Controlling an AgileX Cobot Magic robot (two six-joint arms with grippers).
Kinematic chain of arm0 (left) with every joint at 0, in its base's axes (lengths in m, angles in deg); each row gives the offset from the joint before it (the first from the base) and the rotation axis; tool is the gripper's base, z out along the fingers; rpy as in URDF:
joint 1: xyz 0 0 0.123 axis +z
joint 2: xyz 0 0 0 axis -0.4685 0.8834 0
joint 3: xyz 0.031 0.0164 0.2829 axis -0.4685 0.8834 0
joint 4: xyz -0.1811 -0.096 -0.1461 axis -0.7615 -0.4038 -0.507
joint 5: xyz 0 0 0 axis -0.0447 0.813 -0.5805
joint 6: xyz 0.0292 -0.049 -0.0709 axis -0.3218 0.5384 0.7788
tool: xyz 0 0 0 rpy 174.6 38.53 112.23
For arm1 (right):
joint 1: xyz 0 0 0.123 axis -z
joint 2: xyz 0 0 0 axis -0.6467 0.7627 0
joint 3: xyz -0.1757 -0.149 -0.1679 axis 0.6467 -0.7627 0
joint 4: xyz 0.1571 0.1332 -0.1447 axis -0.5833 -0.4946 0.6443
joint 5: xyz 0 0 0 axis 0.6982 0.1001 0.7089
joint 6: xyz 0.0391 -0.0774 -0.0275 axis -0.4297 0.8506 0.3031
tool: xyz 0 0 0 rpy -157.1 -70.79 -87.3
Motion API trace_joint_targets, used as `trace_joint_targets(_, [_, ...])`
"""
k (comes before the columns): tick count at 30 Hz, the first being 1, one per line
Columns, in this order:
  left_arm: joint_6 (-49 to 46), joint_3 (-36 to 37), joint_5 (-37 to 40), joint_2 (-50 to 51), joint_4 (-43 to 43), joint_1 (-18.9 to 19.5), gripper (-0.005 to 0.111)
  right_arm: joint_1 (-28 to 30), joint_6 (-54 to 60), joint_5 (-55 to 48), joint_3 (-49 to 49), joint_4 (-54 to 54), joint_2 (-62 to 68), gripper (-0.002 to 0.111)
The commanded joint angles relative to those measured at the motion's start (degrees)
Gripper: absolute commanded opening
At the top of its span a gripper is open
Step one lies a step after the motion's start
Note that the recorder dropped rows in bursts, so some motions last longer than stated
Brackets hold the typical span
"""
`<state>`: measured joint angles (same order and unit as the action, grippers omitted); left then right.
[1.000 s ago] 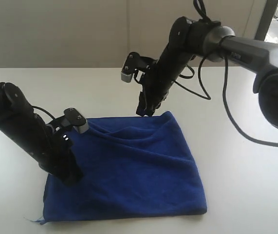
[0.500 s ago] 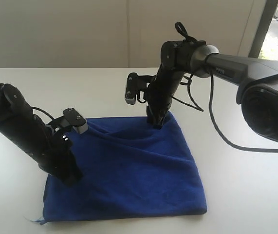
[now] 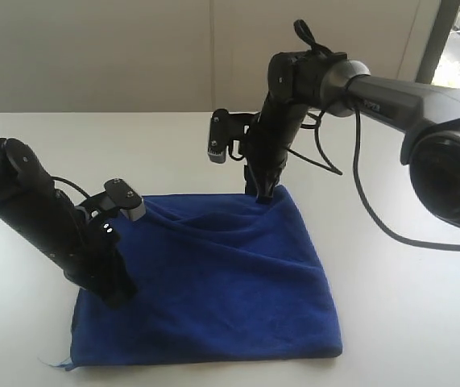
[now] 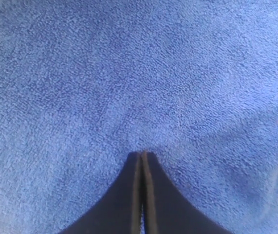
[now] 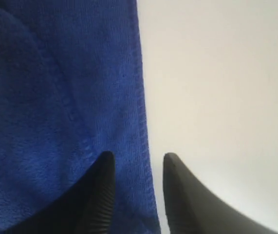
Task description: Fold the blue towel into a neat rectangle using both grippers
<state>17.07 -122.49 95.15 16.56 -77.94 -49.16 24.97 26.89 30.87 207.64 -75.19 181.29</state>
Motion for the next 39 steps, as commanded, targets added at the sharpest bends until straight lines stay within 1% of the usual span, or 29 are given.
trace_joint_targets(1, [0.29, 0.66, 0.79, -0.25, 0.22, -0.08, 0.0, 0.08, 3.06, -3.13, -0.05, -2.42, -0.72, 0.032])
trace_joint_targets(5, [0.29, 0.64, 0.79, -0.25, 0.11, -0.08, 0.0, 0.08, 3.04, -3.93, -0.05, -2.97, -0.47, 0.032])
trace_joint_targets(11, [0.29, 0.64, 0.79, -0.25, 0.11, -0.08, 0.0, 0.08, 2.8, -5.22, -0.05, -3.41, 0.34, 0.024])
trace_joint_targets(23, [0.29, 0.64, 0.68, -0.25, 0.13, -0.08, 0.0, 0.08, 2.65, -4.76, -0.05, -3.41, 2.06, 0.024])
trace_joint_targets(27, [0.06, 0.64, 0.7, -0.25, 0.13, -0.08, 0.0, 0.08, 2.65, -4.76, -0.05, -3.3, 2.06, 0.018])
trace_joint_targets(31, [0.06, 0.64, 0.7, -0.25, 0.13, -0.08, 0.0, 0.08, 2.65, -4.99, -0.05, -3.3, 2.06, 0.008])
trace_joint_targets(35, [0.06, 0.64, 0.7, -0.25, 0.13, -0.08, 0.0, 0.08, 2.65, -5.1, -0.05, -3.3, 2.06, 0.0])
trace_joint_targets(39, [0.06, 0.64, 0.7, -0.25, 0.13, -0.08, 0.0, 0.08, 2.65, -5.22, -0.05, -3.3, 2.06, 0.0])
